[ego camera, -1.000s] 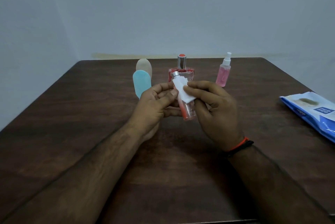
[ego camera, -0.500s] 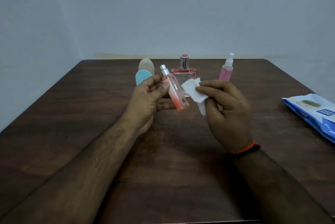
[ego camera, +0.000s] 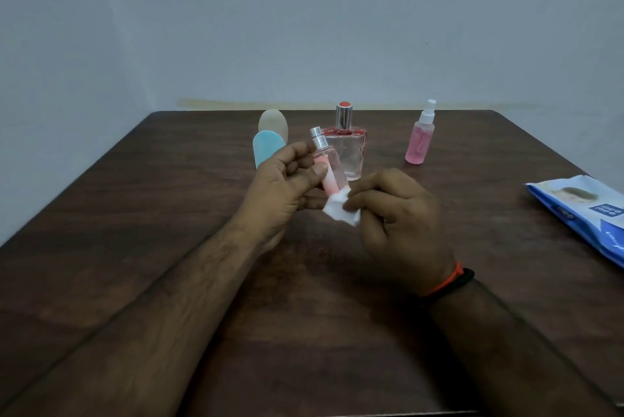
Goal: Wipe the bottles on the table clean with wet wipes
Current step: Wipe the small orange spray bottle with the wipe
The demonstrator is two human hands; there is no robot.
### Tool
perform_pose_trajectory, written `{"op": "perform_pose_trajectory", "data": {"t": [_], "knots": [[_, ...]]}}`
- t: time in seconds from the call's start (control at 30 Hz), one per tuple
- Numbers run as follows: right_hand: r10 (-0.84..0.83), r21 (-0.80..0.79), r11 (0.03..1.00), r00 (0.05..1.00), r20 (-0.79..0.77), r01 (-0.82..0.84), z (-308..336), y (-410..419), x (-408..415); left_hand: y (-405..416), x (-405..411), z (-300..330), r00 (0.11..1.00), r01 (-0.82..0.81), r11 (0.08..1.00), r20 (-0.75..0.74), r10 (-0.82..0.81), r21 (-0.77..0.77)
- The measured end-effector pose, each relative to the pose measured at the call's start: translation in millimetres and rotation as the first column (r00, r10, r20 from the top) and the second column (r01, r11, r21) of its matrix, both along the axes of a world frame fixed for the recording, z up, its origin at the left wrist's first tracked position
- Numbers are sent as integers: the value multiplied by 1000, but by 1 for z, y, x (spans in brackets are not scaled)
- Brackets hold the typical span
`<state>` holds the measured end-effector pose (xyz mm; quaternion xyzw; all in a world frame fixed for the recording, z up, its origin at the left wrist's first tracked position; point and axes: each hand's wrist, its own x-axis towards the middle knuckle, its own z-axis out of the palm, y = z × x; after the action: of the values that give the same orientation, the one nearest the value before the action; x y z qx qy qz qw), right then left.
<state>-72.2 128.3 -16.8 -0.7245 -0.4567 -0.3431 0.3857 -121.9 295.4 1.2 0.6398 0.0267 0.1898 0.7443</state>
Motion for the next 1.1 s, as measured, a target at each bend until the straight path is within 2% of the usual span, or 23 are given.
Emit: {"op": "perform_pose_trajectory", "data": {"t": [0.13, 0.3, 0.47, 0.53, 0.7, 0.87, 1.0, 1.1], "knots": [[-71, 182, 980, 994, -78, 84, 3, -3, 2, -2, -1, 1, 999, 48, 999, 2, -48, 10], [-20, 25, 999, 995, -98, 23, 2, 5, 5, -7, -1, -1, 996, 93, 991, -20, -92, 96], [38, -53, 998, 999, -2, -38, -1, 1, 3, 0, -1, 0, 1000, 17, 1000, -10, -17, -6], [10, -39, 999, 1000, 2, -10, -2, -1, 2, 3, -1, 1, 1000, 7, 1000, -11, -7, 26], [-78, 191, 977, 993, -92, 95, 2, -4, 4, 0, -2, 3, 998, 59, 996, -5, -58, 61], [-14, 40, 999, 996, -93, 18, 1, 5, 4, -6, -2, 2, 995, 92, 993, -30, -90, 74], [37, 65, 997, 993, -112, -30, 1, 0, 2, 4, -1, 2, 999, 49, 996, -18, -51, -76], [25, 41, 999, 996, -91, -21, 1, -2, 1, 10, 0, 1, 999, 13, 995, -47, -18, -101]]}}
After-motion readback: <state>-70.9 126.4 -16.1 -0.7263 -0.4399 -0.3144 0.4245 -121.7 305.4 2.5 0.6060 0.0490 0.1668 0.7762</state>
